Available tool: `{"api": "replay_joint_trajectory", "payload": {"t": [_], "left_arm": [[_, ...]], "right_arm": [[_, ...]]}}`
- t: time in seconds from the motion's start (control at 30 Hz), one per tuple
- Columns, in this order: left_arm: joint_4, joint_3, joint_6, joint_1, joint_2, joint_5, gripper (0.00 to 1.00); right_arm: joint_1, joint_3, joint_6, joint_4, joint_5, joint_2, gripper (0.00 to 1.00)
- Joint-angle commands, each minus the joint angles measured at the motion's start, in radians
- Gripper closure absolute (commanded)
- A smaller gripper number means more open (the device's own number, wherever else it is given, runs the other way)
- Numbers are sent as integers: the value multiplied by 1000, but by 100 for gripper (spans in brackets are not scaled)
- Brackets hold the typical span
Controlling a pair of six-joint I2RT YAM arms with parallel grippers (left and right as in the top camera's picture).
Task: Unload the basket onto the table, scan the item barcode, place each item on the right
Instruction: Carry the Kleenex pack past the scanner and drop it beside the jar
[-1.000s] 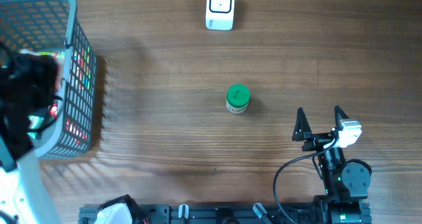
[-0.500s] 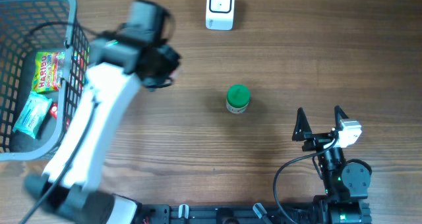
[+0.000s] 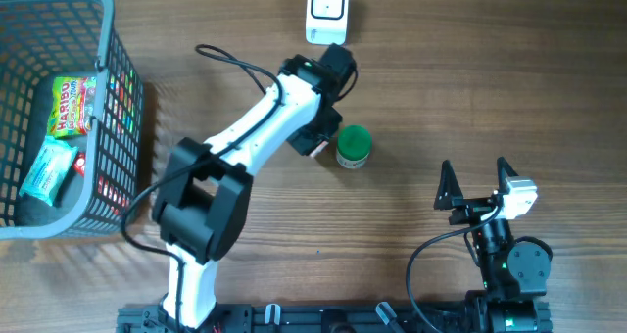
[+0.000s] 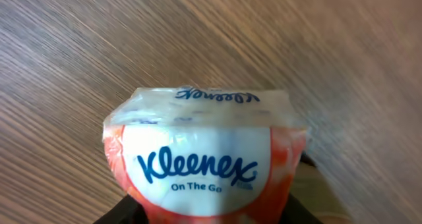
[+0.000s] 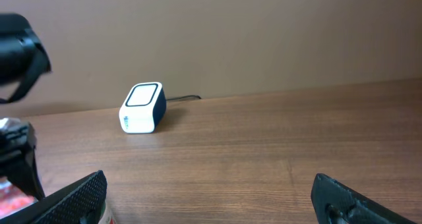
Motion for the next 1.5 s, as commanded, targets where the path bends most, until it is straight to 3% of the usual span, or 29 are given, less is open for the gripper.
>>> {"api": "replay_joint_trajectory", "payload": {"t": [0.0,0.27,0.57,0.7,0.8,0.9,1.0,1.07,1.27,1.47], "left_arm": [[-2,-6,-20,-5,19,-21,60],[26,-51,-20,-5,44,-21,58],[37,-88,3,3,28,-21,26],[-29,-27,63,27,-35,-42,14],[-125,54,63,54,-112,-121,0],[-211,131,84,92,-204,-192,0],[-240,195,201,140,-306,-204,0],[-237,217,273,211,-400,-206,0],[-232,219,274,558,-605,-219,0],[-166,218,269,880,-668,-218,0]], "right_arm": [[8,-1,-16,2,10,-2,0],[8,-1,-16,2,10,-2,0],[8,-1,-16,3,10,-2,0],[8,-1,-16,2,10,-2,0],[8,-1,-16,2,10,-2,0],[8,-1,-15,2,10,-2,0],[8,-1,-16,3,10,-2,0],[8,-1,-16,3,11,-2,0],[8,-1,-16,3,10,-2,0],[8,-1,-16,2,10,-2,0]]}}
